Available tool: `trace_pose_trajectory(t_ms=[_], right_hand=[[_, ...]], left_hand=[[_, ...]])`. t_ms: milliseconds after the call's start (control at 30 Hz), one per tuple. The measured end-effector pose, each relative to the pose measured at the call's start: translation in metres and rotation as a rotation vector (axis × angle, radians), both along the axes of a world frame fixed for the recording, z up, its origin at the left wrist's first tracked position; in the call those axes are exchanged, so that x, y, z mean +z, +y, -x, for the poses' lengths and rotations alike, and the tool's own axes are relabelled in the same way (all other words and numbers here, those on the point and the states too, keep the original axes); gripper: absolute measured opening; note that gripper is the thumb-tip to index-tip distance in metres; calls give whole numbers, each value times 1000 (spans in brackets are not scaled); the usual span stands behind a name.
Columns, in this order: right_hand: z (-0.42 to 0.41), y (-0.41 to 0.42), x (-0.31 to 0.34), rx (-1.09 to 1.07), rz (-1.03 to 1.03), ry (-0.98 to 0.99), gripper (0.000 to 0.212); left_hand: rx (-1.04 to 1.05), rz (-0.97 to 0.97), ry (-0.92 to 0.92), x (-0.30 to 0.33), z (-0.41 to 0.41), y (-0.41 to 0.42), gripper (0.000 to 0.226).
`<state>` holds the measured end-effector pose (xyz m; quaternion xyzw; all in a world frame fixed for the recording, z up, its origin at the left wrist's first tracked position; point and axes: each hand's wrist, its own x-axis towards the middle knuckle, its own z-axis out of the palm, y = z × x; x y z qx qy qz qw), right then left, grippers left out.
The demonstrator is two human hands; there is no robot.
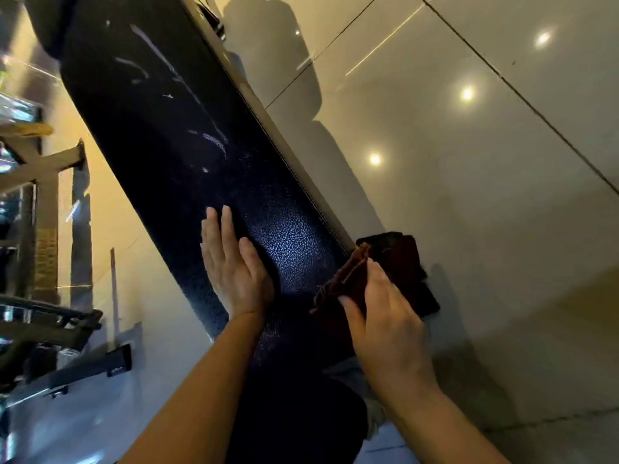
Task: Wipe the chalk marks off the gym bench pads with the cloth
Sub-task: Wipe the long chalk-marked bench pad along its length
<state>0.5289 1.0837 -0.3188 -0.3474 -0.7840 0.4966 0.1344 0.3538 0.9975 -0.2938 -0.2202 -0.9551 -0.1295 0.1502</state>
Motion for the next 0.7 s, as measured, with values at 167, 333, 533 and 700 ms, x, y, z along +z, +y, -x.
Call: trace_pose_trajectory(t_ms=[167, 333, 533, 700], right_hand=[[-21, -19, -5, -89, 55, 2, 62], [-36, -42, -8, -243, 181, 118, 61], [-42, -62, -7, -335, 338, 266, 63], [-15, -24, -9, -199, 210, 212, 58]], left_hand=[[2, -7, -5, 1, -2, 1, 59], [10, -18, 3, 2, -4, 1, 56], [-7, -45, 19, 0, -2, -1, 58], [-17, -54, 21, -2, -2, -4, 56]])
